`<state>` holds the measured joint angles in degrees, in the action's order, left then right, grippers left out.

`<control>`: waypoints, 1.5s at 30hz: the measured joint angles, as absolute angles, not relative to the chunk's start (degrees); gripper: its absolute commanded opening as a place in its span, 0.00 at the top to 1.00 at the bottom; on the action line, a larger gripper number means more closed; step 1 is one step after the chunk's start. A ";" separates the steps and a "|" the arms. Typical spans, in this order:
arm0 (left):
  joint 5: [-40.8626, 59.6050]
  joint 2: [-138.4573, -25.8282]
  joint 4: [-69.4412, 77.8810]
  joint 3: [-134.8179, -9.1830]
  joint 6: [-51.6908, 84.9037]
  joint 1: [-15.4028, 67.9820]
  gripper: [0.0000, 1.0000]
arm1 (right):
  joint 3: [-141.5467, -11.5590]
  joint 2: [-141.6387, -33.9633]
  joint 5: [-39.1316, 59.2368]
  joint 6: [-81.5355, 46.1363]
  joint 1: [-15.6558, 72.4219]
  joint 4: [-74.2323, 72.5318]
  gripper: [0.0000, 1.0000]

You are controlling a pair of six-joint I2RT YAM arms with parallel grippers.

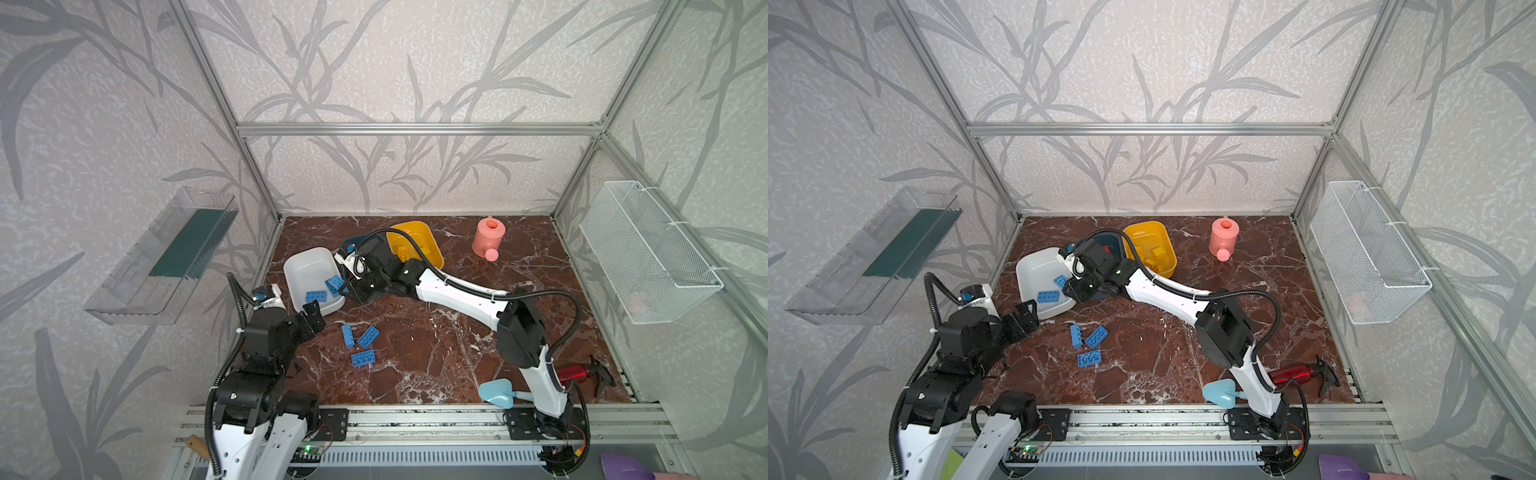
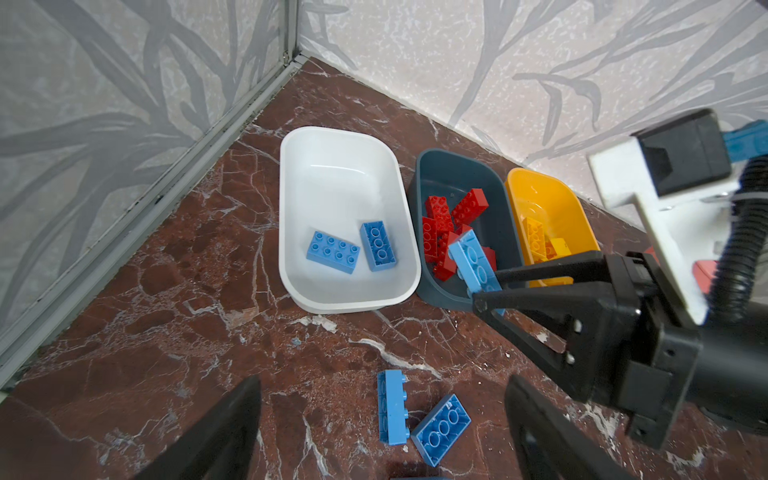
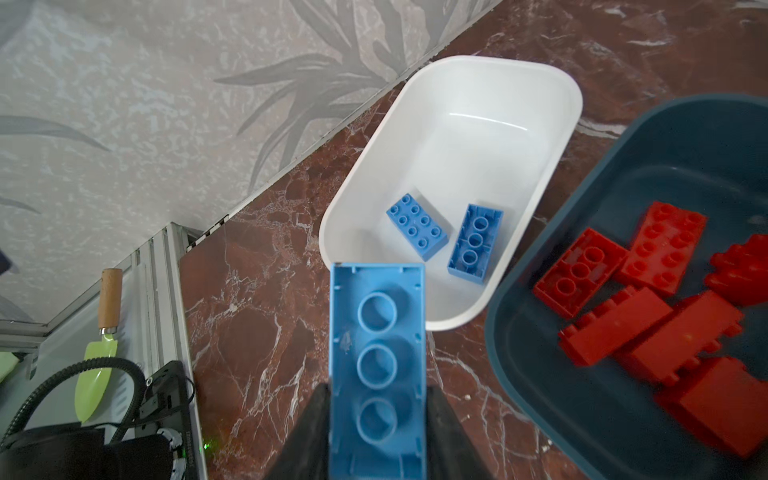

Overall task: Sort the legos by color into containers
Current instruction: 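Carry the blue brick with the right gripper over the white tub and release, then withdraw the right gripper while the left gripper grasps a blue brick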

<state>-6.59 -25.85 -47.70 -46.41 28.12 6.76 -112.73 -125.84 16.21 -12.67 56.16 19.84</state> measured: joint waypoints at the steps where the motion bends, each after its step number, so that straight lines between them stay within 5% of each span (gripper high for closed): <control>1: -7.01 -25.85 -47.97 -46.44 28.23 6.76 0.09 | -114.48 -127.52 16.40 -12.82 56.16 19.94 0.77; 10: -8.71 -25.82 -48.49 -46.44 28.71 7.01 0.09 | -133.34 -143.65 17.87 -14.81 56.29 25.67 0.75; 18: -8.69 -25.98 -48.47 -46.44 28.62 7.27 0.09 | -142.76 -149.82 18.22 -15.77 56.75 30.04 0.37; 25: -7.97 -29.10 -48.56 -46.59 28.03 7.44 0.09 | -142.32 -149.14 18.35 -14.85 56.71 31.20 0.28; 36: -5.50 -37.52 -49.58 -48.80 28.56 8.97 0.13 | -102.85 -116.88 18.55 -14.15 53.69 19.16 0.23; 45: -8.75 -49.28 -48.18 -45.78 37.04 24.08 0.18 | -65.82 -92.05 15.33 -18.31 46.65 3.16 0.21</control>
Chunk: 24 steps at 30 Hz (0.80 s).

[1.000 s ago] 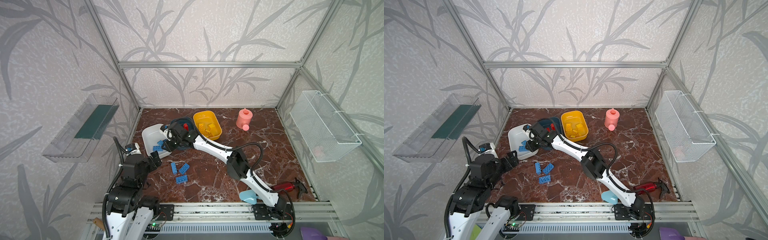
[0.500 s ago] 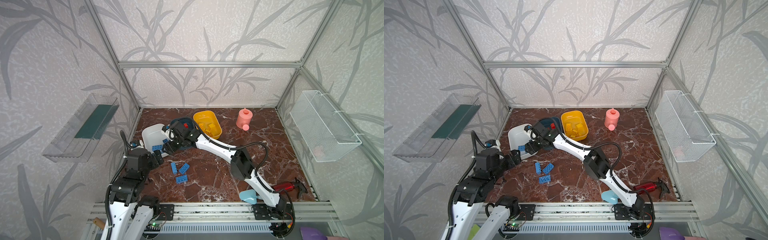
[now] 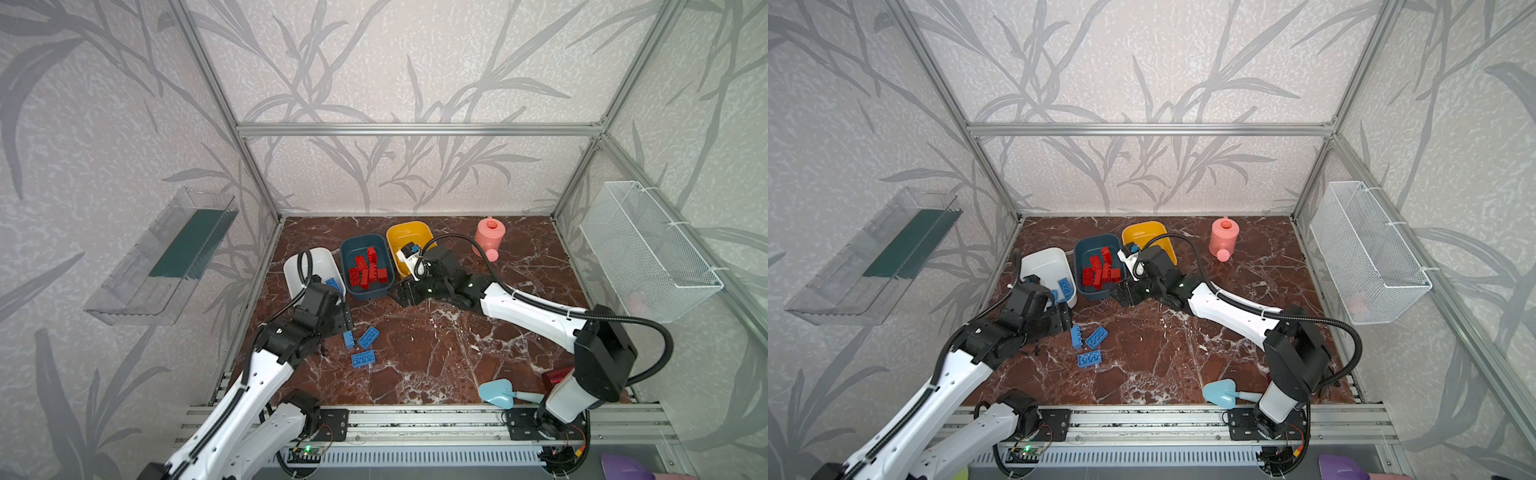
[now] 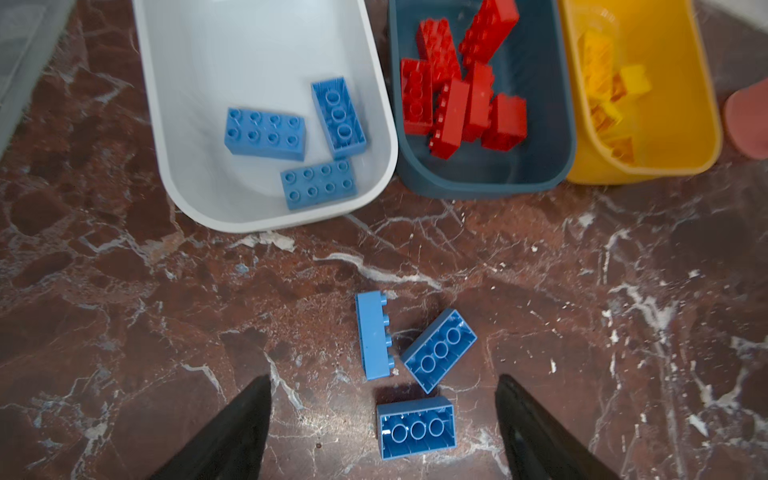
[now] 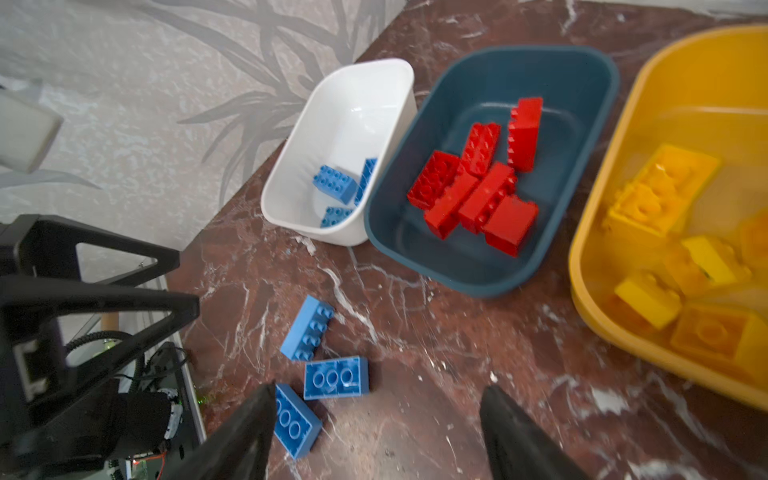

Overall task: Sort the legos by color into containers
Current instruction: 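Withdraw the right gripper while the left gripper grasps a blue brick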

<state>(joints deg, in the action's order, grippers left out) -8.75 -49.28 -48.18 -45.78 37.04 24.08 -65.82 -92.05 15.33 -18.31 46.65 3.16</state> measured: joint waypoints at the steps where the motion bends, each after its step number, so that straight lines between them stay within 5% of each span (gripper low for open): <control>1: -8.91 -50.92 -47.46 -44.53 38.33 24.88 0.19 | -62.06 -89.97 14.81 -18.74 46.61 1.96 0.21; 7: -9.28 -58.35 -44.42 -39.55 42.70 26.11 0.29 | -47.59 -81.47 10.92 -19.84 46.39 -2.00 0.21; 19: -9.93 -68.77 -36.97 -35.83 47.66 26.11 0.30 | -39.48 -77.06 8.01 -20.03 44.95 -7.55 0.21; 24: -10.72 -74.11 -34.59 -35.83 47.64 26.11 0.50 | -39.48 -77.32 8.03 -20.14 44.95 -8.10 0.21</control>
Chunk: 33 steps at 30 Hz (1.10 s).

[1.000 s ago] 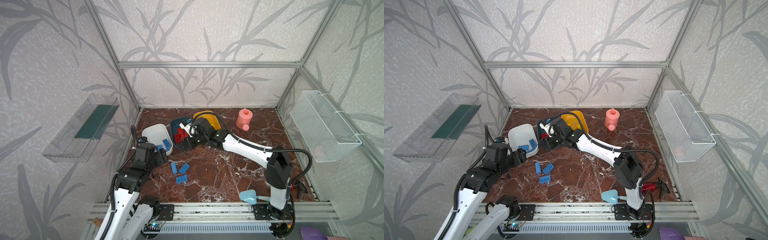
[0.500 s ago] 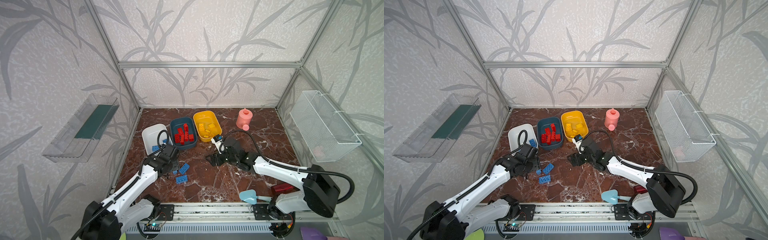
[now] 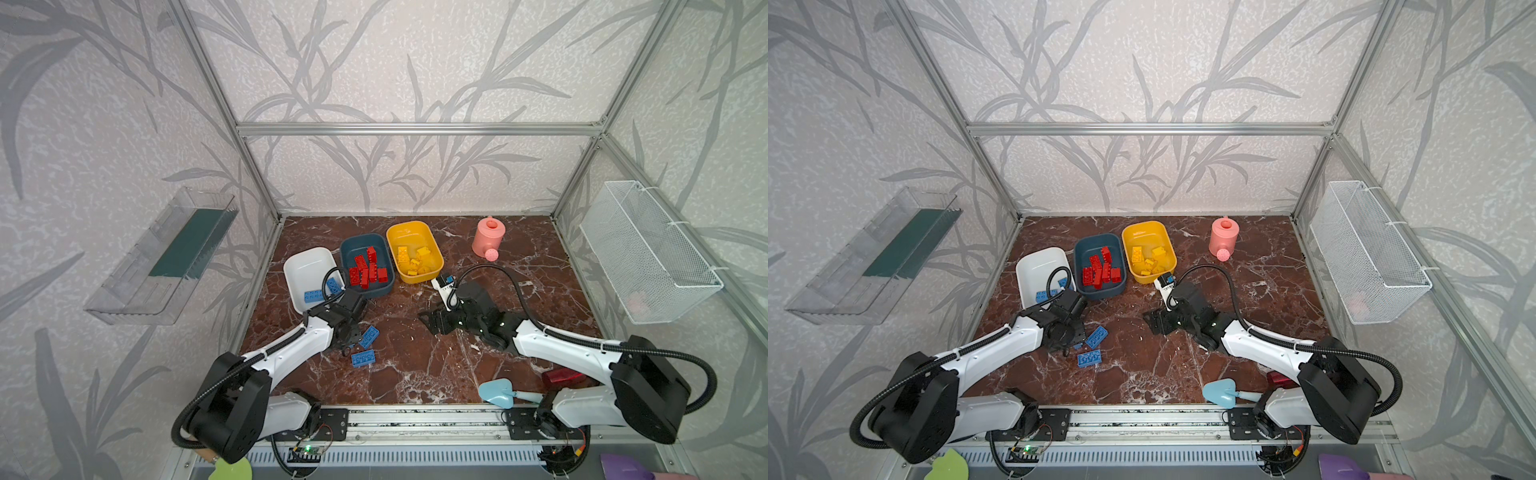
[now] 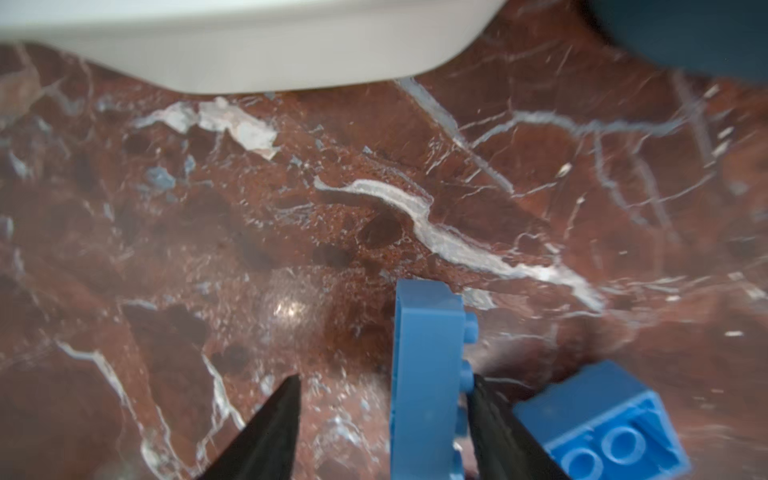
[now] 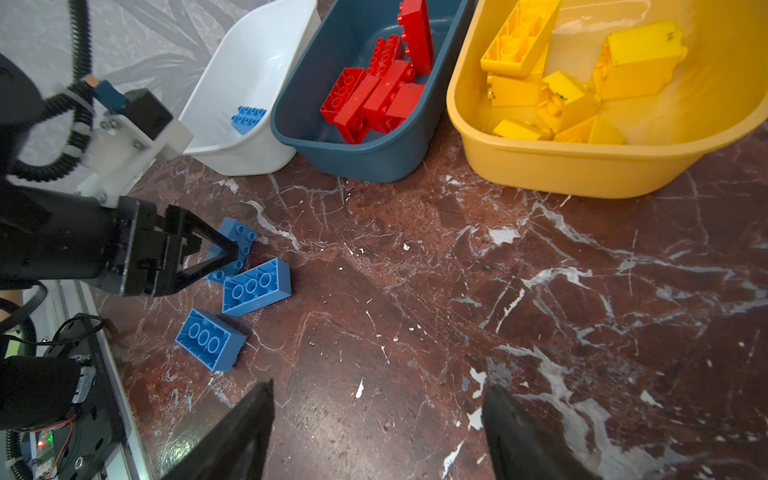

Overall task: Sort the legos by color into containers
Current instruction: 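Withdraw the right gripper while the left gripper grasps a blue brick, then carry the blue brick with the left gripper into the white tub and release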

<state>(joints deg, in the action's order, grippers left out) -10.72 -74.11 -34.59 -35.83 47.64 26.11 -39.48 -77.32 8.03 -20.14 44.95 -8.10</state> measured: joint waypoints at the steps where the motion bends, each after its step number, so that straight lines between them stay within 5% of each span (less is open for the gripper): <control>1: -10.74 -75.00 -34.24 -35.83 47.68 26.11 0.54 | -39.48 -77.32 7.99 -20.14 44.95 -8.21 0.21; 15: -12.14 -75.85 -34.00 -36.60 47.55 26.11 0.77 | -39.44 -77.17 7.97 -20.14 44.95 -8.88 0.22; 26: -14.20 -64.99 -42.39 -48.25 44.95 25.28 0.78 | -38.92 -75.81 8.21 -20.14 44.95 -8.93 0.22; 33: -11.70 -67.70 -44.73 -55.88 40.14 15.49 0.78 | -38.85 -75.59 8.69 -20.16 44.95 -9.26 0.22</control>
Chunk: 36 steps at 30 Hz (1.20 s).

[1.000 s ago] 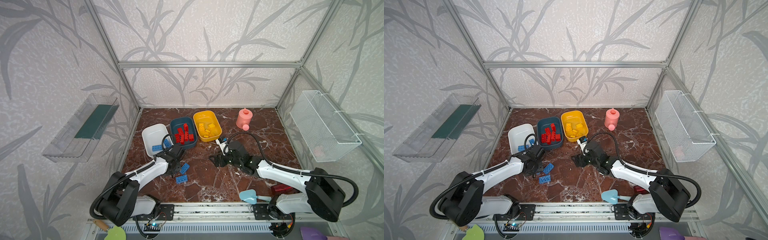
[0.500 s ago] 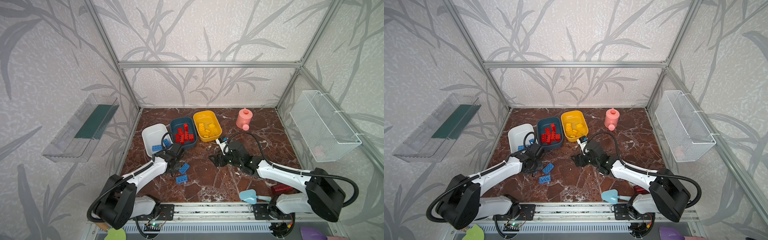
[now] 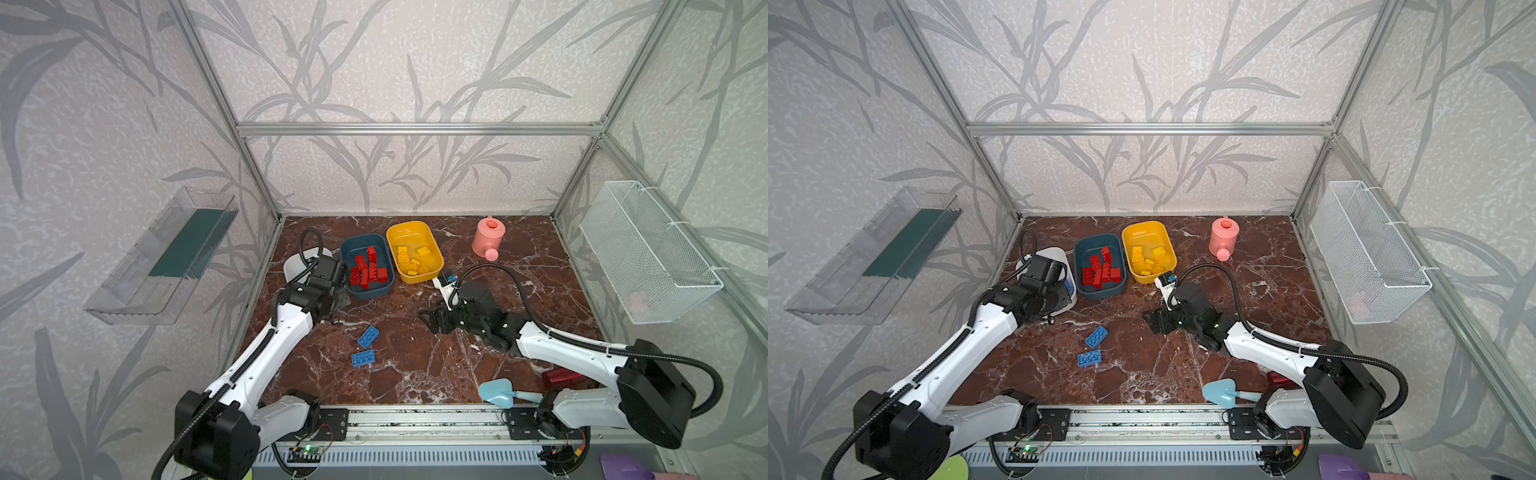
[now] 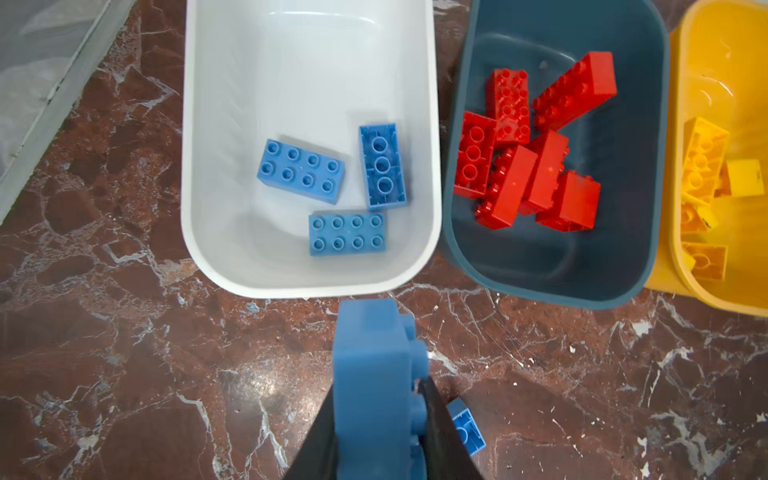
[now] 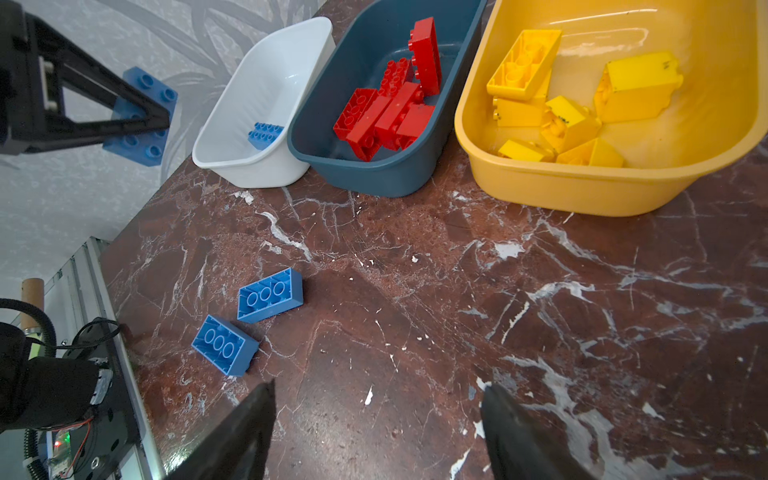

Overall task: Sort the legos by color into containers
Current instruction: 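Carry the blue brick with the left gripper into the white tub and release, then withdraw the left gripper while the right gripper reaches toward remaining blue bricks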

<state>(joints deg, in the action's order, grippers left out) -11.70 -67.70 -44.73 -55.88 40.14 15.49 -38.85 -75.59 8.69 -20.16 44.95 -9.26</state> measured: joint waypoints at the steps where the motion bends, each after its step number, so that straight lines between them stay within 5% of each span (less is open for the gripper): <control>1: -11.42 -68.86 -44.93 -56.71 39.40 14.31 0.78 | -38.85 -75.64 8.93 -20.18 44.95 -9.23 0.22; 16: -7.60 -87.77 -45.63 -64.53 33.95 5.06 0.73 | -38.76 -75.66 10.33 -20.36 44.95 -9.23 0.21; 29: -7.68 -91.85 -46.89 -69.91 32.99 3.62 0.34 | -39.46 -75.81 10.07 -18.33 47.75 -7.60 0.10; 36: -5.02 -81.97 -46.52 -66.52 32.86 3.57 0.17 | -42.28 -76.73 8.10 -15.68 51.77 -4.73 0.00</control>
<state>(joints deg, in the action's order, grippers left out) -5.02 -81.97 -46.52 -66.52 32.86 3.57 -42.28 -76.73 8.10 -15.68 51.77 -4.73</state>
